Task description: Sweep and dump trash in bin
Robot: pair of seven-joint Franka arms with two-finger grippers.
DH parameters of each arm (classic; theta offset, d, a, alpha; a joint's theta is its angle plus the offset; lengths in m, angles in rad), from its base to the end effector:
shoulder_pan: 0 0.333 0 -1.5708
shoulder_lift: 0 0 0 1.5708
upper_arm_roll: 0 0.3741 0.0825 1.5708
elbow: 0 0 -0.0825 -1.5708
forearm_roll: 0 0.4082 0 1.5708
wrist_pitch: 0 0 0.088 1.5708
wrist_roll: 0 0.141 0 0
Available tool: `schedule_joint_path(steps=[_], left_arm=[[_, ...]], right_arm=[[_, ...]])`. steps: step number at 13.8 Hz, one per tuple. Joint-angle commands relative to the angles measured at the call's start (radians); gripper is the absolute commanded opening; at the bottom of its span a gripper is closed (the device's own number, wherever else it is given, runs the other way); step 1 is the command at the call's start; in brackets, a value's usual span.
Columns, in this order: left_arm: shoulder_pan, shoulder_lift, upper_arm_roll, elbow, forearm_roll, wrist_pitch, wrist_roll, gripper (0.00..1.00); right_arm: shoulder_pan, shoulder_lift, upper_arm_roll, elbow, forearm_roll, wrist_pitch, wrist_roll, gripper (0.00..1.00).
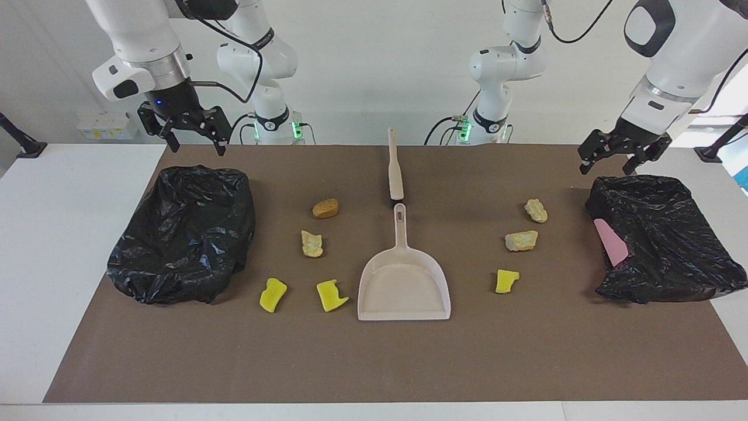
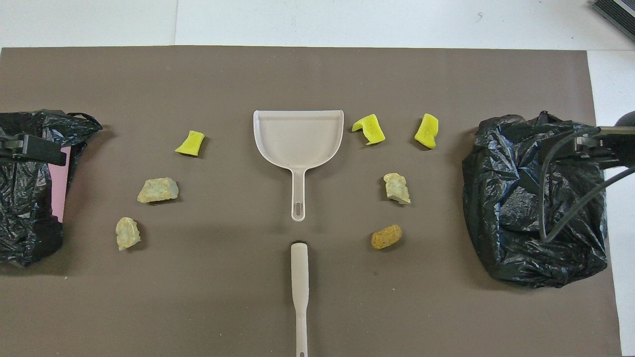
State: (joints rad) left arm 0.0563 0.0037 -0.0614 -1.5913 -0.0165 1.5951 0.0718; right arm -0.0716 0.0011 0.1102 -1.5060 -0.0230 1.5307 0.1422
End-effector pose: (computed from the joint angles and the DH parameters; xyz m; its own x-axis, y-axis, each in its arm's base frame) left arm 0.5820 -0.0052 0.6384 0.9971 -0.0764 0.0013 -0.0764 -0.9969 0.0167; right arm 0.5760 0.0189 0.6765 0.9942 -0.1043 0.0266 -0.1048 -0.9943 0.0192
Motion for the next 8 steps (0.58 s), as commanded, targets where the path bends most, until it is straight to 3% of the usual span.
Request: schedule_joint_path(steps=[1, 8], left_arm=[[-0.018, 0.004, 0.009, 0.037, 0.015, -0.066, 0.009, 1.0], [-0.03, -0.033, 0.0, -0.039, -0.012, -0.052, 0.009, 1.0]], right_arm=[[-0.007, 0.003, 0.005, 0.012, 0.015, -0.014, -0.022, 1.0], [-0.008, 0.002, 0.003, 0.012, 0.015, -0.023, -0.027, 1.0]])
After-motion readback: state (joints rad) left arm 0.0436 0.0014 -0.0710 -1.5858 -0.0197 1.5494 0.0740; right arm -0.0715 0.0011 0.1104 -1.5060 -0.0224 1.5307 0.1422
